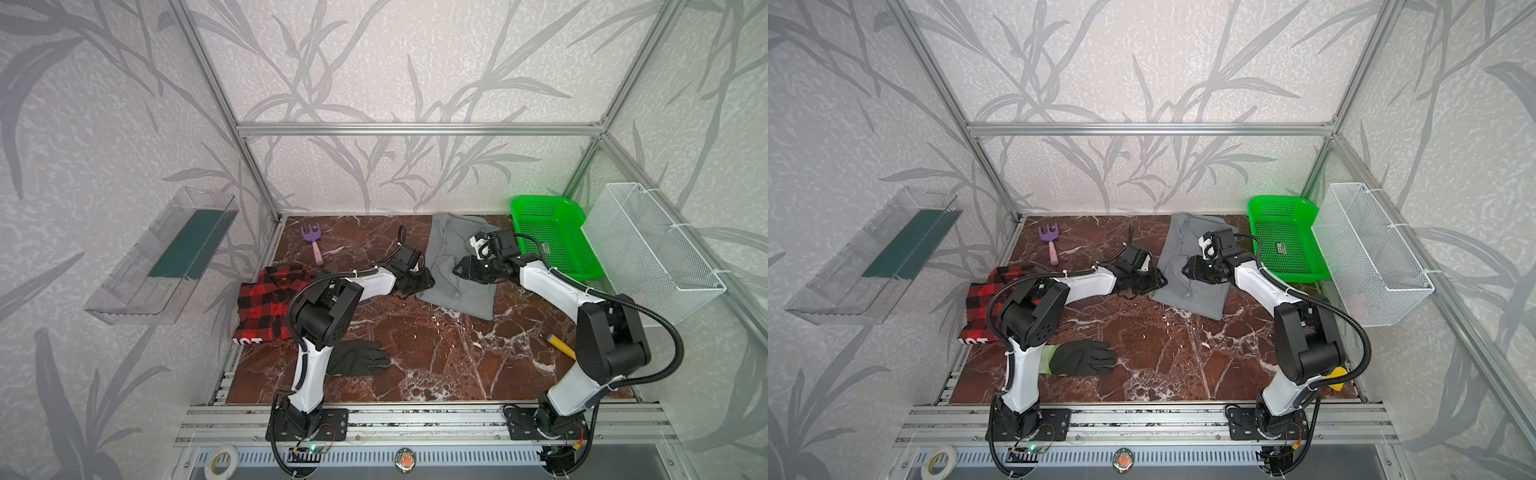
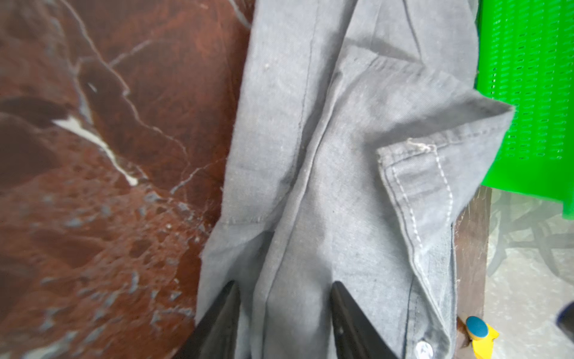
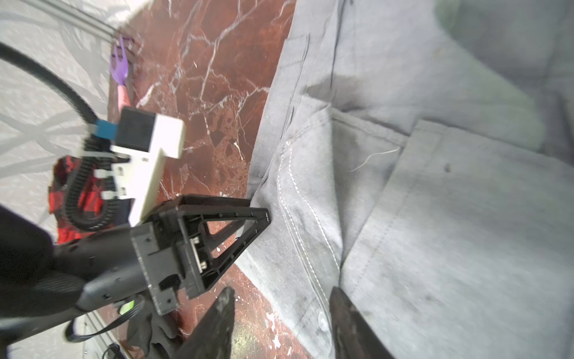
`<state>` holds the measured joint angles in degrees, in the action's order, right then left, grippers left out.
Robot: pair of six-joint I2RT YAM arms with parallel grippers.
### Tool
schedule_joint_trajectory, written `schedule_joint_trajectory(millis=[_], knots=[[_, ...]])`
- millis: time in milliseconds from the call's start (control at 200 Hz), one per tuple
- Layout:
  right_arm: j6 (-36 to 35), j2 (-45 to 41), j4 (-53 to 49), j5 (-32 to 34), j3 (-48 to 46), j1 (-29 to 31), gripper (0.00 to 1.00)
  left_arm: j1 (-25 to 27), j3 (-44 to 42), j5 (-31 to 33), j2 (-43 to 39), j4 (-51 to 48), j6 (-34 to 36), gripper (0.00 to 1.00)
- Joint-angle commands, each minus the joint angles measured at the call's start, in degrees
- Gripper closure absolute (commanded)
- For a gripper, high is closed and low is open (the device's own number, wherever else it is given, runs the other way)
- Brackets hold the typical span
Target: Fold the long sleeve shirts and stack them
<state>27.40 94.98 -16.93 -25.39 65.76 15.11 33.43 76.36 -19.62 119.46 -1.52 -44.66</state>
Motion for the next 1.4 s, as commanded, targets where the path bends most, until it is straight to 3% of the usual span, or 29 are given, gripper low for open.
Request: schedule_joint_trajectory(millis=[0,320,410,530,575,890,1155,1395], knots=[[1.6,-2.9,2.2,-2.8,-0.9,-1.2,0.50,0.3,1.0,-1.7,0.8,3.2,-0.6,0.55],[2.6,-2.5,3.5,-4.5,-2.4,-1.6,0.50,1.1,0.5,-2.9,1.8,5.2,-1.4,0.64],[3.0,-2.3,4.1,-4.9,-2.6,-1.6,0.50,1.1,-0.3,-3.1,1.8,5.8,-1.3,0.80],[3.5,-1.6,4.6,-5.6,-2.8,-1.6,0.50,1.1,-1.5,-2.7,1.0,6.9,-1.8,0.91],[3.8,-1.2,4.9,-6.2,-3.0,-1.6,0.50,1.1,-2.1,-1.9,0.2,6.8,-1.7,1.00],[3.6,1.4,6.0,-6.2,-4.1,3.7,0.50,1.0,-16.6,7.8,-10.6,9.4,-5.8,1.00],[1.7,4.9,5.5,-2.0,-3.5,12.8,0.50,2.0,-29.1,12.2,-19.8,10.3,-11.2,1.00],[-2.9,5.1,4.6,4.8,-3.4,20.8,0.52,6.3,-36.8,17.4,-27.2,9.3,-15.6,1.00]])
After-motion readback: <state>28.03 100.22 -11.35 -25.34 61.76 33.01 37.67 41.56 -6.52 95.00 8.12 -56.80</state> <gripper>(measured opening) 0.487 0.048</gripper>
